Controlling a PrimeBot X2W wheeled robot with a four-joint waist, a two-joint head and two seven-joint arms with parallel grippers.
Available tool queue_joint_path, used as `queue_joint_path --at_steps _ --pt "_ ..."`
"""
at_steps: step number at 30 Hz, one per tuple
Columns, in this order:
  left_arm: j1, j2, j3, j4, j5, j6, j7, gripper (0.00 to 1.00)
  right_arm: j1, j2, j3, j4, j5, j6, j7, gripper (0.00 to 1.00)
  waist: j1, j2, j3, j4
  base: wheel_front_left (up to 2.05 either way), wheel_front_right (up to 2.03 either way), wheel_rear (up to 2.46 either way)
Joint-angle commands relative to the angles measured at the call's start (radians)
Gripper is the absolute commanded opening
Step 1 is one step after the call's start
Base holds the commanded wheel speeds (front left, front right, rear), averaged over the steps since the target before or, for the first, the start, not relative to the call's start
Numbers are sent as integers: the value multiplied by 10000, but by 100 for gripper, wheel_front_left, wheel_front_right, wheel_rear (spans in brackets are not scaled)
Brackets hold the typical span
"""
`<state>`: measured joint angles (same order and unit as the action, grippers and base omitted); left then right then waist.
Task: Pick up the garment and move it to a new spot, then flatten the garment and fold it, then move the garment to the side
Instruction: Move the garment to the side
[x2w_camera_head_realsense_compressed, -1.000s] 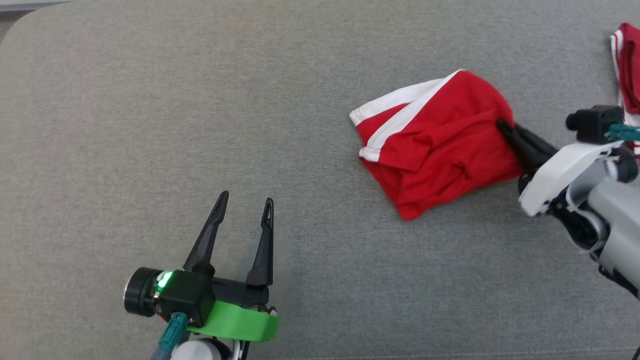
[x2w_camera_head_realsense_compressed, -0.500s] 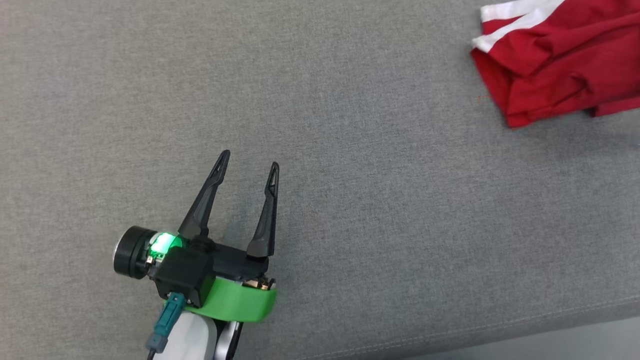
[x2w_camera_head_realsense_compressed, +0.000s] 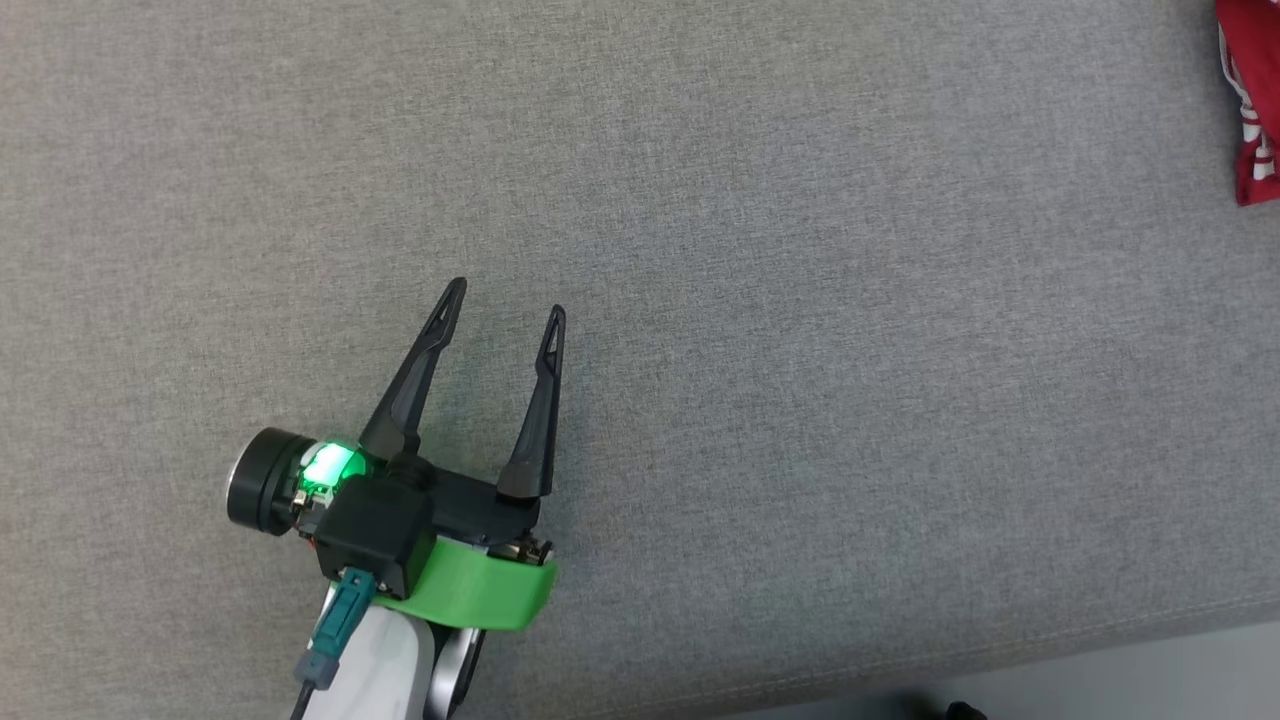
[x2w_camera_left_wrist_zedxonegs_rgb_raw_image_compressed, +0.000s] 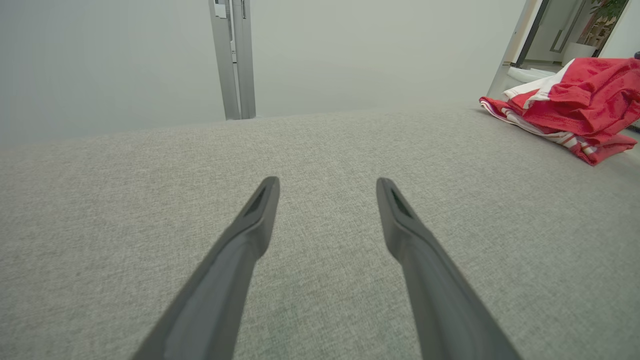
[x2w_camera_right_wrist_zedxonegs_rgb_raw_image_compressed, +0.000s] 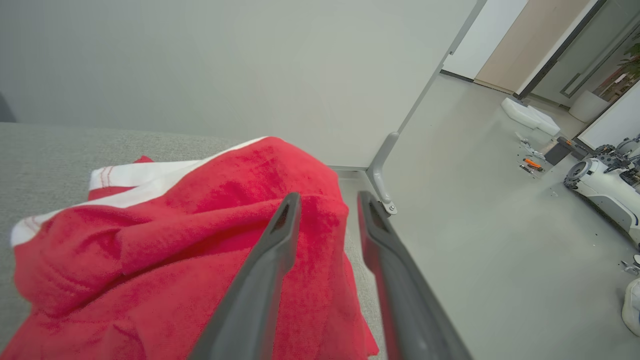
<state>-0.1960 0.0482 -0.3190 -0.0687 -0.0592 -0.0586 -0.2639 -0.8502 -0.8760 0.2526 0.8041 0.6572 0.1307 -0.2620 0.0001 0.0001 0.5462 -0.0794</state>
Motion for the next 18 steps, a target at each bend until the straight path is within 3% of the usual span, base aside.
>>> queue_joint_path --at_steps 1,4,8,12,18 --pt "-163 46 16 31 -50 -60 2 100 -200 133 -453 116 -671 0 -32 100 -1 -1 -66 72 0 0 0" --pt "-90 46 -10 119 -163 14 2 100 195 1009 -1463 -72 -2161 1 -27 100 -1 -1 -384 149 0 0 0" --pt "231 44 -31 212 -381 166 2 100 1240 2389 -2177 -1175 -3288 -2 -29 100 -1 -1 -1075 216 0 0 0" --pt "584 46 2 300 -615 271 2 100 2673 3774 -2155 -2616 -3506 -2 -27 100 -1 -1 -1896 268 0 0 0" --pt "1204 46 214 352 -1096 544 2 100 4508 5085 -1755 -4485 -3321 -2 -27 100 -1 -1 -2990 363 0 0 0"
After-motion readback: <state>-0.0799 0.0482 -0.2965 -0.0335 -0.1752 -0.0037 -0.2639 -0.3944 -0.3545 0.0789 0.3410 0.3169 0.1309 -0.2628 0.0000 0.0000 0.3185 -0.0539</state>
